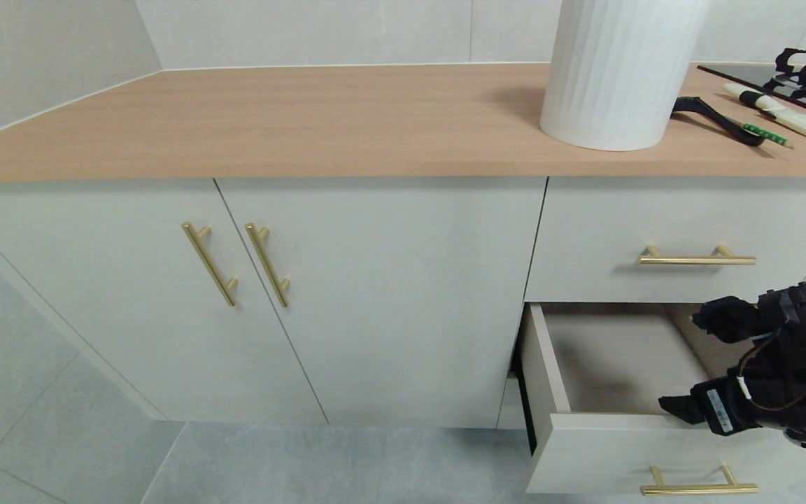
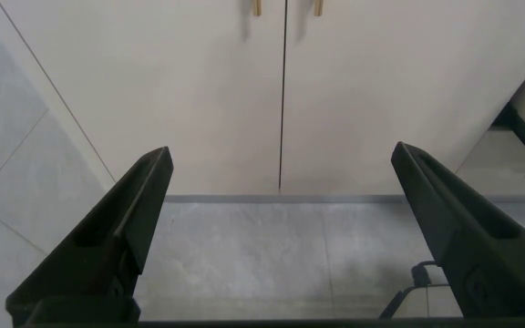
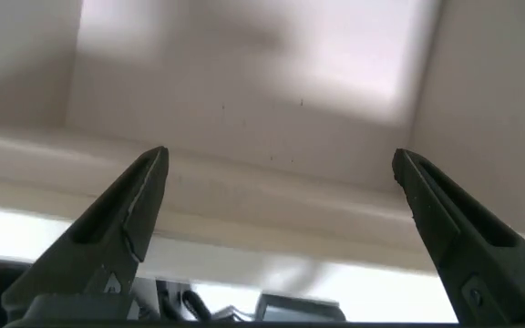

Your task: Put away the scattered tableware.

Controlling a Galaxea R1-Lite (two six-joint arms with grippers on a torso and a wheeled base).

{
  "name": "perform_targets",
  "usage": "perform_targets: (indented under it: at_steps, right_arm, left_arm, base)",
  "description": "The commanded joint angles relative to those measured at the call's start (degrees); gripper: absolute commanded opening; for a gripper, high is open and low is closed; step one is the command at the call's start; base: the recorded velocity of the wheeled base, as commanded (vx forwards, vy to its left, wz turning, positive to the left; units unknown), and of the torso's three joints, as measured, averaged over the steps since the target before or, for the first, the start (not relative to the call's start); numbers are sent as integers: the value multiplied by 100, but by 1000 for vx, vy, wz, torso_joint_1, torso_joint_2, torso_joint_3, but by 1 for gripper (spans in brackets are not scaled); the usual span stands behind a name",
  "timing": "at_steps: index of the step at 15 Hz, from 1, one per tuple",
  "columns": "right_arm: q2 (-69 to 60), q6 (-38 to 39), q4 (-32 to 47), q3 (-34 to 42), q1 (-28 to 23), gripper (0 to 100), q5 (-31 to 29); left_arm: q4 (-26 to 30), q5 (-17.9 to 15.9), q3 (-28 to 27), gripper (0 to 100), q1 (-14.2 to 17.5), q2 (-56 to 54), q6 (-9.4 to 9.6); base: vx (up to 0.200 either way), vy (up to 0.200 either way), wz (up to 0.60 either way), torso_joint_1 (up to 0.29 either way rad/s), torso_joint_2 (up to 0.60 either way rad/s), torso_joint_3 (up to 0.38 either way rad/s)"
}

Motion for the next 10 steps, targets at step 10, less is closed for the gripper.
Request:
perform_targets:
  at_steps: [10]
  right_arm:
    - [-865,-542,2218,19,876,100,-349]
  left_arm:
    - [-1,1,-8,100,2,7,6]
  base:
    - [0,0,0,0,0,0]
